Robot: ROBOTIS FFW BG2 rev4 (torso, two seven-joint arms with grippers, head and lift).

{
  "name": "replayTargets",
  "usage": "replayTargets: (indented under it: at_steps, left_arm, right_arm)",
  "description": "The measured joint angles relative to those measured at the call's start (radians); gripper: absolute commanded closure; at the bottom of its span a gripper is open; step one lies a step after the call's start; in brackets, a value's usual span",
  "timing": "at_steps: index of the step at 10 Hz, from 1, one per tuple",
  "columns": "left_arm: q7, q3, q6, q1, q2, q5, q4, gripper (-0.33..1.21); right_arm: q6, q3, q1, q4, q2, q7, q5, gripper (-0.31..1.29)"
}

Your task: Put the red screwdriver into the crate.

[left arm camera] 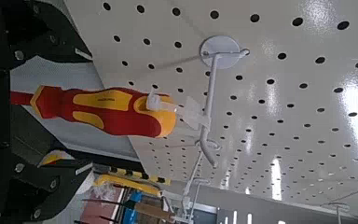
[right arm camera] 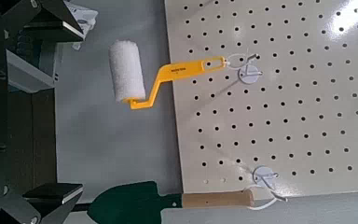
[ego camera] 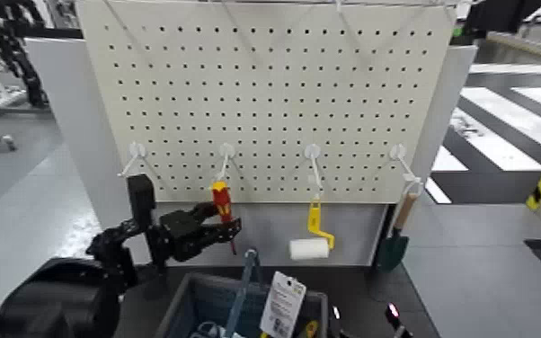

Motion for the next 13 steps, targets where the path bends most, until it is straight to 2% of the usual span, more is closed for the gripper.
replayTargets:
  at_steps: [1, 3, 4, 5, 9, 13]
  left_arm:
    - [0.000, -0.001, 0.007, -0.001, 0.000, 0.000, 0.002, 1.01]
    - [-0.003, -0.003, 0.018, -0.003, 0.002, -0.001, 0.003, 1.01]
    - [-0.003, -0.002, 0.023, -0.004, 0.002, -0.002, 0.003, 1.14]
    - [-0.003, -0.001, 0.028, -0.005, 0.002, -0.002, 0.003, 1.17]
    - [-0.006, 0.007, 0.024, 0.006, 0.002, -0.005, -0.020, 1.17]
    - [-0.008, 0.036, 0.059, 0.065, -0.009, -0.009, -0.118, 1.17]
  right_arm:
    - [-0.001, 0.001, -0.001, 0.002, -0.001, 0.000, -0.001, 0.16]
    - [-0.004, 0.002, -0.004, 0.005, -0.002, 0.000, -0.003, 0.16]
    - [-0.006, 0.004, -0.005, 0.007, -0.003, 0.000, -0.005, 0.16]
    - [-0.006, 0.005, -0.006, 0.009, -0.004, 0.000, -0.006, 0.16]
    - [-0.007, 0.004, -0.005, 0.009, -0.004, -0.001, -0.008, 0.16]
    - [-0.005, 0.002, -0.002, 0.008, -0.003, -0.002, -0.008, 0.16]
